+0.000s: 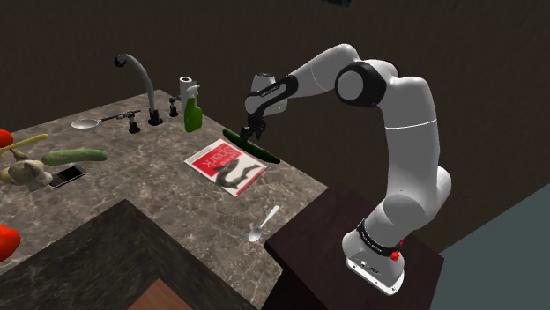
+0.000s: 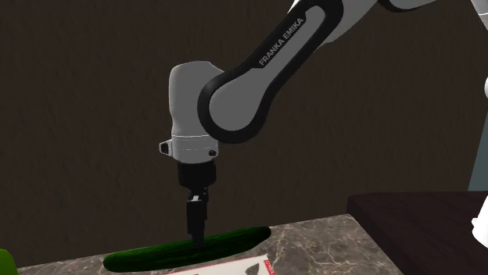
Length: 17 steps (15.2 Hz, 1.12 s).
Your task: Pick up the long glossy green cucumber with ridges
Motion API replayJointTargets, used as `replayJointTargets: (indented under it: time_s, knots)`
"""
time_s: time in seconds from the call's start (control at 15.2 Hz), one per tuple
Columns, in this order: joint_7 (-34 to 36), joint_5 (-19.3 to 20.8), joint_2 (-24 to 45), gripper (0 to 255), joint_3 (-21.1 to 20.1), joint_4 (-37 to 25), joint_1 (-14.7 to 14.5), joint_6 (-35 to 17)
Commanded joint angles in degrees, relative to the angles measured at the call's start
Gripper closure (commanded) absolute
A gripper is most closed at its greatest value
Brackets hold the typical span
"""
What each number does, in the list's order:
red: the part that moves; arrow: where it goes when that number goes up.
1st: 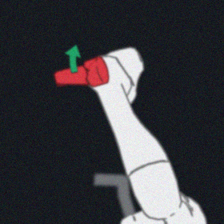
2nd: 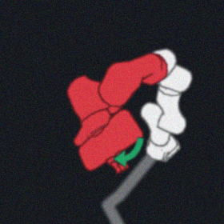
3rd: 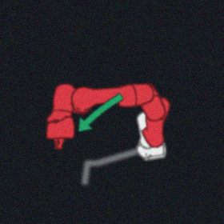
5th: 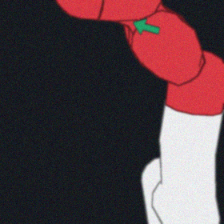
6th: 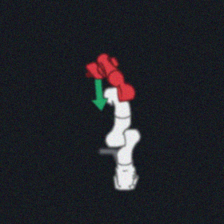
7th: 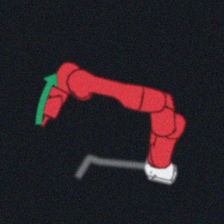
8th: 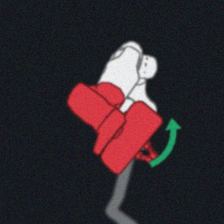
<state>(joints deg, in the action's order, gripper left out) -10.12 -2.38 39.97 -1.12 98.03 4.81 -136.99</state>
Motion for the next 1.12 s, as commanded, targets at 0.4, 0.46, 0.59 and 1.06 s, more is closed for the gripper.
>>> replayJointTargets:
  time_s: [0.4,0.46,0.59,1.06]
  knots:
    - [-0.33,-0.01,4.44,0,-0.05,-1.70,0.33,-2.68]
    - [-0.46,-0.02,4.47,255,-0.04,-1.94,0.45,-2.45]
    - [-0.43,-0.01,4.88,255,-0.04,-2.42,0.42,-2.39]
    - [-0.32,-0.01,4.44,255,-0.06,-1.70,0.34,-2.68]
